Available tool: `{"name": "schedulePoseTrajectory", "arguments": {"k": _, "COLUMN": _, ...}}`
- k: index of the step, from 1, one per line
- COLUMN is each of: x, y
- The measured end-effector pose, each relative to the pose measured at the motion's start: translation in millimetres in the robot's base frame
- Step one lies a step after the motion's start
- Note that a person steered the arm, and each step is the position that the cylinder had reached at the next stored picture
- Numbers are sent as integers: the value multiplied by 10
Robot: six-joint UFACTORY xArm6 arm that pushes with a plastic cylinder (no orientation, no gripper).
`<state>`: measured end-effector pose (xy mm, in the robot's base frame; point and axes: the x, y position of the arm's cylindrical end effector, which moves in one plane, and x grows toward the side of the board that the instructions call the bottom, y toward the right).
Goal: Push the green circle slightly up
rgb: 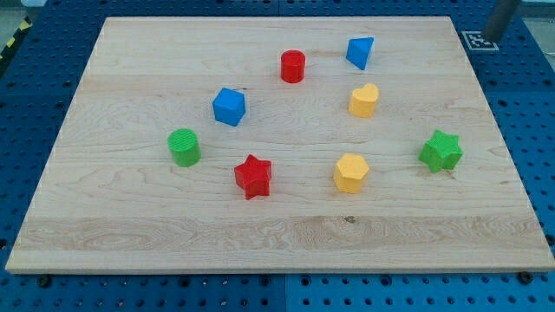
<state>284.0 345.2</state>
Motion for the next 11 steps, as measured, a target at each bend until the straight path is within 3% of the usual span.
{"name": "schedulePoseTrajectory", "arguments": {"k": 3, "x": 2674, "y": -111}}
{"name": "schedulePoseTrajectory", "arguments": {"k": 4, "x": 3263, "y": -958}}
{"name": "schedulePoseTrajectory", "arguments": {"k": 7, "x": 3301, "y": -3708}}
{"name": "schedulePoseTrajectory", "arguments": {"k": 8, "x": 3000, "y": -4556}}
{"name": "schedulePoseTrajectory", "arguments": {"k": 9, "x": 2624, "y": -5016}}
{"name": "schedulePoseTrajectory", "arguments": {"k": 10, "x": 2589, "y": -5016}}
{"name": "schedulePoseTrajectory", "arguments": {"k": 11, "x": 2172, "y": -5016}}
